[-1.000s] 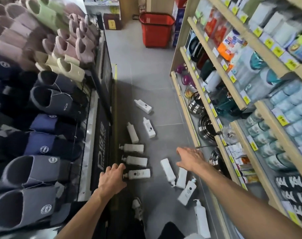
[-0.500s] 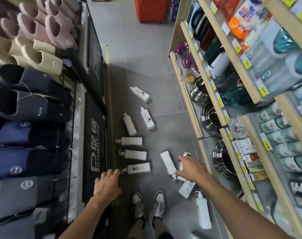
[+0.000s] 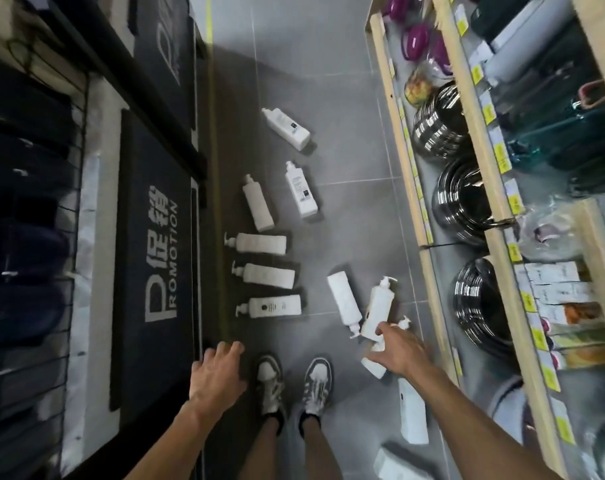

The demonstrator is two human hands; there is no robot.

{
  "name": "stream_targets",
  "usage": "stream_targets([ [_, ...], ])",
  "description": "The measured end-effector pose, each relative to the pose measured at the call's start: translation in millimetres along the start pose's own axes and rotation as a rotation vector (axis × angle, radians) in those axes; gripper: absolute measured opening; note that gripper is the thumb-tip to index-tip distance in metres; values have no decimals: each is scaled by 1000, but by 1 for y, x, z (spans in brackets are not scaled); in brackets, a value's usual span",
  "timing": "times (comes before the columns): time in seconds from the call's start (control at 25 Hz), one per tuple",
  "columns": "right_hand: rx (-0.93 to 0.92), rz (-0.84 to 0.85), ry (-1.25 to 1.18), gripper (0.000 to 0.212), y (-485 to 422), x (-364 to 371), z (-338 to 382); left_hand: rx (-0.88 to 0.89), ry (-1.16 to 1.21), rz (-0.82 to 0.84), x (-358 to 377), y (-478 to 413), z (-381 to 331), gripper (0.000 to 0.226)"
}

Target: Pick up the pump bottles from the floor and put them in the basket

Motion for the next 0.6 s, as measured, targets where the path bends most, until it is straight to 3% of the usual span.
stream_targets([
  [0.24,19,7,37,53,-94,11,-27,4,-82,15,20,-93,-9,70],
  [0.6,-62,-48,10,59,-231,9,-1,39,-186,27,53,-217,-31,72],
])
Point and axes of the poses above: each hand's wrist, its own y-axis away from the middle knuckle, its own x-axis out of the palm, z = x × y, the point moved 10 cm from there along -y, towards the middle knuckle, and after that the axes turned 12 degrees about z, right-handed, at the moved point
